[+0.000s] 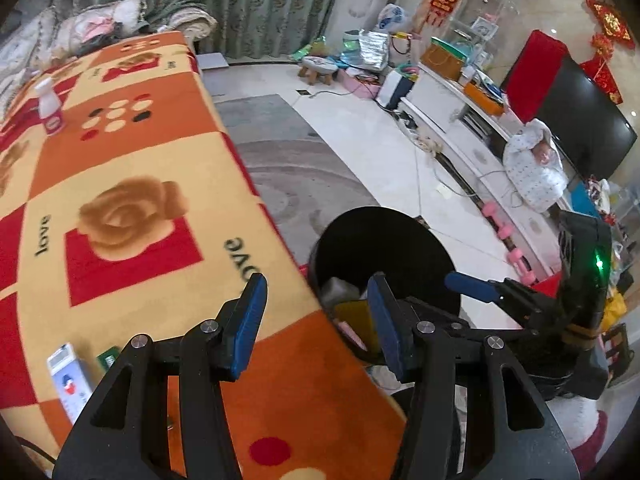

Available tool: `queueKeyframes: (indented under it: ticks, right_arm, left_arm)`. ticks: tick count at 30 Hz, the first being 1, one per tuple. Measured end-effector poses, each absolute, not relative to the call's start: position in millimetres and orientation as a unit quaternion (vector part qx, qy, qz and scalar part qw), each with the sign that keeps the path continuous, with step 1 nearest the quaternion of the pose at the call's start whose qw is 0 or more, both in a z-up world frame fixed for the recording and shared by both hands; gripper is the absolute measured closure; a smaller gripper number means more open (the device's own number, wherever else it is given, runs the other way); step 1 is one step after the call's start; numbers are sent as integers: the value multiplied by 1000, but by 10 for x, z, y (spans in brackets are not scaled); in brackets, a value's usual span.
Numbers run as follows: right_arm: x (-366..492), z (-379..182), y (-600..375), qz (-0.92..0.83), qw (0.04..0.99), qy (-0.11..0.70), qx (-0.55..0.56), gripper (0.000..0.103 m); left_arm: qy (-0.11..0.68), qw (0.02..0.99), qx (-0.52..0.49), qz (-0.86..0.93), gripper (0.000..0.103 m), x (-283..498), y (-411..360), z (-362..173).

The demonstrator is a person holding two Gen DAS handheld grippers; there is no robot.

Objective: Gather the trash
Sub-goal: 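Open both tools to drop the wrapper and sponge into the bin, then move both tools back to the items on the blanket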

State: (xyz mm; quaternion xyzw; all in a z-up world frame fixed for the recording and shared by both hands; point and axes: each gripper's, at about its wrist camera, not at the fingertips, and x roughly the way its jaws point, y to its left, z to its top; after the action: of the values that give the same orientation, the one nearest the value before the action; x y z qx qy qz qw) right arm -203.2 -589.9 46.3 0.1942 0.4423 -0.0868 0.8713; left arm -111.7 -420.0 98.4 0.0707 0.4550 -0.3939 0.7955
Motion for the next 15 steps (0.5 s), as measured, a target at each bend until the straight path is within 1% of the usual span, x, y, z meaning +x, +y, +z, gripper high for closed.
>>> queueKeyframes:
  ticks: [15]
  right_arm:
    - [-1808,679,-5185,-27,886,437,152,27]
  left_arm:
    - [434,843,67,-311,52,-1087,-3363,1111]
